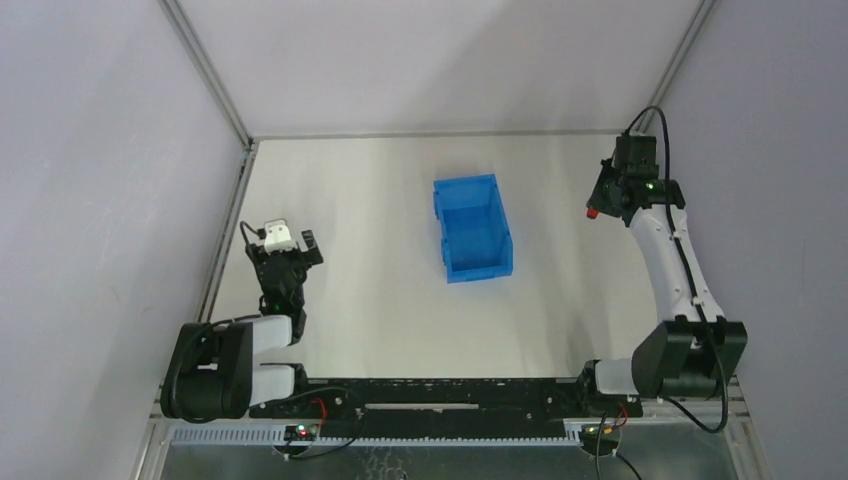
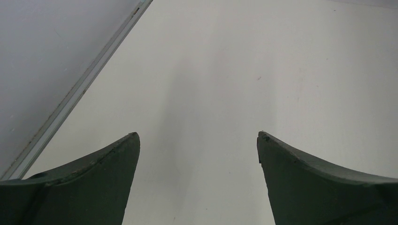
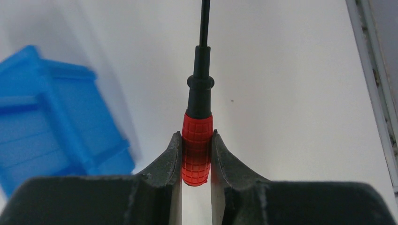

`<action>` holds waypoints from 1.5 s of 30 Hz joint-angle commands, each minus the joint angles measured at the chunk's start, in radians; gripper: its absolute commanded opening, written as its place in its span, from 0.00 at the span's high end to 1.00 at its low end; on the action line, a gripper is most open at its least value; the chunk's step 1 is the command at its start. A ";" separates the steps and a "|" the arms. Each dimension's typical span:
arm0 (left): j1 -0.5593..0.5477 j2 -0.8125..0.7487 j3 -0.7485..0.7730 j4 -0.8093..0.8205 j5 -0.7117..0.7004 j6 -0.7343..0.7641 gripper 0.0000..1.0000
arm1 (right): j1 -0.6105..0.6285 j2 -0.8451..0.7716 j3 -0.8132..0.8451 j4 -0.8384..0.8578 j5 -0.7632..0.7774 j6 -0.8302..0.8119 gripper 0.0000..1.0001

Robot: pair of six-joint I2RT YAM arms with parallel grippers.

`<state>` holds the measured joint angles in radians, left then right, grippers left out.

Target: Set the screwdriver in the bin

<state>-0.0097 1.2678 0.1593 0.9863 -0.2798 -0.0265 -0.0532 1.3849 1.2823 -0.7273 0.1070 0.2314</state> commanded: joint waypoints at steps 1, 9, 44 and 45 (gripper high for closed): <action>0.007 -0.007 0.034 0.068 0.011 0.010 0.00 | 0.083 -0.082 0.077 -0.105 -0.092 -0.009 0.89; 0.007 -0.007 0.034 0.068 0.011 0.010 0.00 | 0.346 -0.055 0.108 -0.031 -0.328 0.034 0.88; 0.007 -0.007 0.035 0.068 0.011 0.010 0.00 | 0.612 0.315 0.033 0.237 -0.018 -0.080 0.48; 0.007 -0.007 0.034 0.068 0.011 0.010 0.00 | 0.612 0.297 0.038 0.226 -0.001 -0.070 0.48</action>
<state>-0.0097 1.2678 0.1593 0.9863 -0.2798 -0.0261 0.5503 1.7912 1.2987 -0.4858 0.0490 0.1184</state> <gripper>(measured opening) 0.996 0.518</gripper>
